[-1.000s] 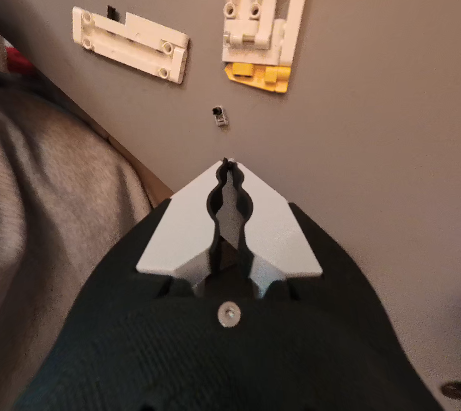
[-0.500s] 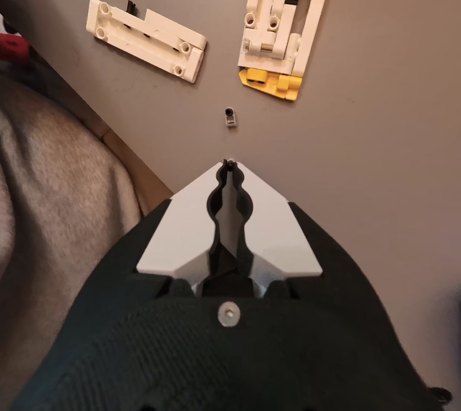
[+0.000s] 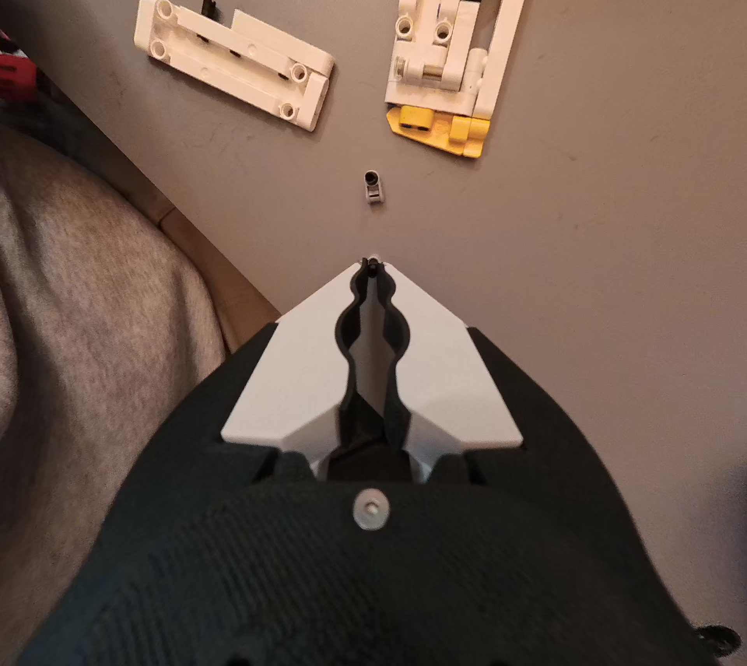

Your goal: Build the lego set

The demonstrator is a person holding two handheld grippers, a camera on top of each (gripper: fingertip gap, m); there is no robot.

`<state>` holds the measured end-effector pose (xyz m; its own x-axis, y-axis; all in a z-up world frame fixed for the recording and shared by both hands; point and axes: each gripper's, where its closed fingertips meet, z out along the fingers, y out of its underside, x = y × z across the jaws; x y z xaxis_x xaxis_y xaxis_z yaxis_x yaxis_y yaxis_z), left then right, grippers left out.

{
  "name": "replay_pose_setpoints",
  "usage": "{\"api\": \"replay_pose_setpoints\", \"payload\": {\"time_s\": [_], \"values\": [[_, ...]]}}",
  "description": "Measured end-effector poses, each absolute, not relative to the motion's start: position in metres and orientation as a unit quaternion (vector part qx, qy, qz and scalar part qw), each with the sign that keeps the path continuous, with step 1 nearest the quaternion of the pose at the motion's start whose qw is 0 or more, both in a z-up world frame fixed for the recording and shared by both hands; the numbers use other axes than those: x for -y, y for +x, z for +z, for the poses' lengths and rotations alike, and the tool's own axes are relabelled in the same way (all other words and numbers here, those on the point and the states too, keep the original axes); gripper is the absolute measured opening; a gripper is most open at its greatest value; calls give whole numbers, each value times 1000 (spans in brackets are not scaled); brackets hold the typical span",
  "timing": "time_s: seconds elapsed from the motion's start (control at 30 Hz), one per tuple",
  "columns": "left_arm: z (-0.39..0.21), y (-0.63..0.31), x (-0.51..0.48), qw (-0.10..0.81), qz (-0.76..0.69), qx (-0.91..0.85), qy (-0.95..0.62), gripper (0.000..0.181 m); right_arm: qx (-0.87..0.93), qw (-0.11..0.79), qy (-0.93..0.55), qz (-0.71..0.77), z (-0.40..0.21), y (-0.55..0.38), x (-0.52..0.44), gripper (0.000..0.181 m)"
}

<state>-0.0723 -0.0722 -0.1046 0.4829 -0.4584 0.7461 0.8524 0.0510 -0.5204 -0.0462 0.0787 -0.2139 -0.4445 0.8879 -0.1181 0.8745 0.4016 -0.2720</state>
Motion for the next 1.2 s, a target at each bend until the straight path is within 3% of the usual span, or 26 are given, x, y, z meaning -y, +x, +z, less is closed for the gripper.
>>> {"api": "replay_pose_setpoints", "payload": {"time_s": [0.63, 1.2], "values": [[-104, -74, 73, 699, -473, 198, -498, 34, 772, 5, -610, 179, -214, -49, -82, 3], [-103, -74, 73, 699, -475, 199, -497, 34, 803, 28, -574, 158, -213, -49, -79, 2]]}}
